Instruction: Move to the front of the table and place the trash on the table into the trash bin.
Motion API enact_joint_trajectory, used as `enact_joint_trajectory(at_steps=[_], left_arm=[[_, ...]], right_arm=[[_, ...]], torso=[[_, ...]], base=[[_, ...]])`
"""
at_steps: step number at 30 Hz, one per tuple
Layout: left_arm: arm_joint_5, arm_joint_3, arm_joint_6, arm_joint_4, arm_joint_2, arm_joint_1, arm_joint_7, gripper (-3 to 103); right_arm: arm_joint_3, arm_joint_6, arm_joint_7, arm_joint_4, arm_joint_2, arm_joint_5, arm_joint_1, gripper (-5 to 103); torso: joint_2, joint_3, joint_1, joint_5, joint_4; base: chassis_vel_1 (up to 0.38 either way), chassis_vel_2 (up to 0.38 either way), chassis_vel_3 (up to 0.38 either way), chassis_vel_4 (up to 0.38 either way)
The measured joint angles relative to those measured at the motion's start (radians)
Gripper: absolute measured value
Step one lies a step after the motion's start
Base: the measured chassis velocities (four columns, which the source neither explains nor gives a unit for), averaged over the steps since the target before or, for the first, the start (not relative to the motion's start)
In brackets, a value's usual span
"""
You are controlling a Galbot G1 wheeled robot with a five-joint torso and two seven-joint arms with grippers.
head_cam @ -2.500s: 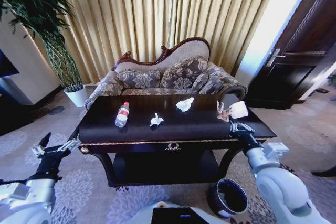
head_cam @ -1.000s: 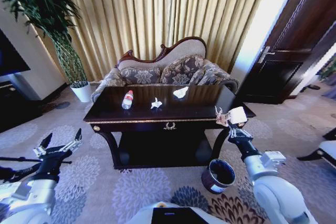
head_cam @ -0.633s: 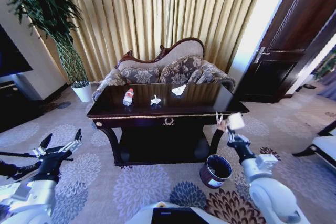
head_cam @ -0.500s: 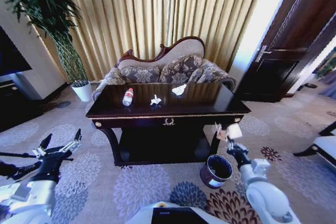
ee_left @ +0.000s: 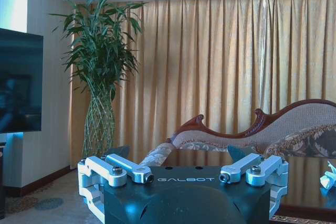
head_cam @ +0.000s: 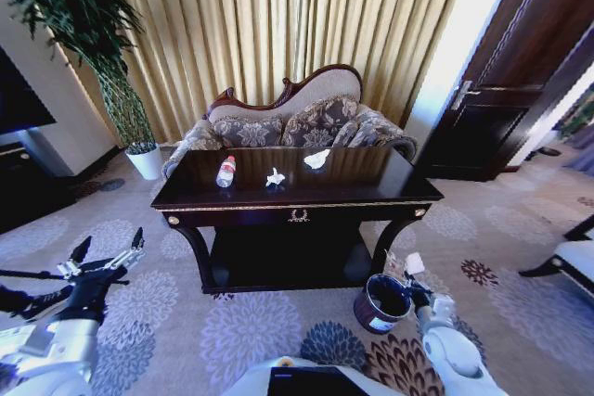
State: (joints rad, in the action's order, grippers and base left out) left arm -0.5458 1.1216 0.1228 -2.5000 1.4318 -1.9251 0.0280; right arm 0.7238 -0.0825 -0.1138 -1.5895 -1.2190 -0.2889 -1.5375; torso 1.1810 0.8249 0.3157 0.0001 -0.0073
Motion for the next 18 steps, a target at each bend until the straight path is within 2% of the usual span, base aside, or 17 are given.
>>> enact_joint_trajectory(at_steps=[7, 14, 16, 17, 18], left_arm=[[-0.003, 0.0, -0.007, 0.0, -0.001, 0.001, 0.005, 100], [-0.004, -0.003, -0.007, 0.0, -0.002, 0.002, 0.006, 100], [-0.004, -0.002, -0.007, 0.0, -0.004, 0.002, 0.006, 100], [-0.004, -0.002, -0.007, 0.0, -0.004, 0.002, 0.006, 100], [-0.004, 0.0, -0.007, 0.0, -0.004, 0.002, 0.006, 100]], right_arm=[[-0.015, 0.04, 0.015, 0.197, -0.019, 0.05, 0.109, 0], [-0.016, 0.076, 0.014, 0.297, -0.036, 0.082, 0.182, -1], [-0.014, 0.093, 0.014, 0.327, -0.04, 0.102, 0.2, 6], [-0.014, 0.093, 0.014, 0.327, -0.04, 0.102, 0.2, 6], [-0.012, 0.104, 0.014, 0.341, -0.041, 0.112, 0.206, 12]], torso=[[0.0, 0.0, 0.0, -0.0001, -0.0001], [0.0, 0.0, 0.0, -0.0002, 0.0], [0.0, 0.0, 0.0, -0.0002, 0.0], [0.0, 0.0, 0.0, -0.0002, 0.0], [0.0, 0.0, 0.0, -0.0003, 0.0]], base=[[0.0, 0.0, 0.0, 0.0], [0.0, 0.0, 0.0, 0.0], [0.0, 0.0, 0.0, 0.0], [0.0, 0.0, 0.0, 0.0], [0.0, 0.0, 0.0, 0.0]])
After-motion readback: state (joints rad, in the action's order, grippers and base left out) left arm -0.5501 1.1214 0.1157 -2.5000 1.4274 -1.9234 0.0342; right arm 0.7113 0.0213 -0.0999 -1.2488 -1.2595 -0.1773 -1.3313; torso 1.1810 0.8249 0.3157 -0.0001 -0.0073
